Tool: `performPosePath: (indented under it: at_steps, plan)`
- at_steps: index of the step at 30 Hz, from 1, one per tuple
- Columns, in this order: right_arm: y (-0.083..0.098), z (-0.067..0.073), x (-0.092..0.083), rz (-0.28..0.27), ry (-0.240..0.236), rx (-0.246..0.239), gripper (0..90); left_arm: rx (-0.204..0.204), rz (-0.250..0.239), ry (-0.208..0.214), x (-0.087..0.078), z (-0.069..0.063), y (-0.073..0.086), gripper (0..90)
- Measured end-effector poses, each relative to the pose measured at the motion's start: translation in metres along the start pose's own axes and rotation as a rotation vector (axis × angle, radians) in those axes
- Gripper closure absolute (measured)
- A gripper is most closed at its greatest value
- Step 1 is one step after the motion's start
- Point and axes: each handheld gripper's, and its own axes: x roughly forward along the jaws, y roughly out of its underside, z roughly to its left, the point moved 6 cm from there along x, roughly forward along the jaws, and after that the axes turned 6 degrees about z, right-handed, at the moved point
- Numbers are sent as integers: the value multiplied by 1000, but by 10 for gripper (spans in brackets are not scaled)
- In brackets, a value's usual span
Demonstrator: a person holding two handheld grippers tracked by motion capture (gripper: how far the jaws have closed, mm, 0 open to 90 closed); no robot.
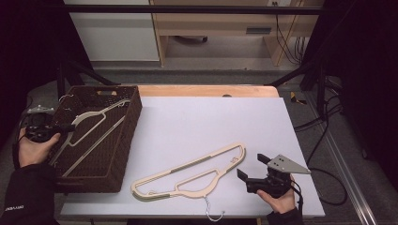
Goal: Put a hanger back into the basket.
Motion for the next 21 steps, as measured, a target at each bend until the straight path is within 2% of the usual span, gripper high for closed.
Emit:
performPosePath:
  at_steps: [2,3,4,6,8,10,12,15,18,19,21]
  plan:
    - [0,0,0,1,0,1,69,-26,-11,-3,-2,3,2,754]
    - [0,0,0,1,0,0,69,-26,-11,-3,-2,3,2,732]
    - [0,1,0,1,-2,1,69,-47,-19,-4,-4,4,4,716]
    - [0,1,0,4,-1,-5,69,-70,-66,-12,-12,7,4,667]
    - [0,1,0,1,1,0,69,-77,-100,-2,-18,5,3,599]
    - [-1,1,0,-2,3,-3,69,-68,-144,-7,-27,2,2,525]
    - [-1,1,-1,-4,2,0,69,-76,-200,6,-36,-4,1,449]
    - [-1,0,-2,-5,6,-2,70,-54,-262,19,-49,-16,0,357]
    - [-1,1,-3,-7,7,-4,70,-22,-327,40,-61,-33,-1,268]
    - [-2,2,-3,-10,1,-4,70,-15,-347,39,-65,-40,-2,212]
    - [-3,3,-3,-13,8,-6,70,-3,-373,51,-71,-54,-2,144]
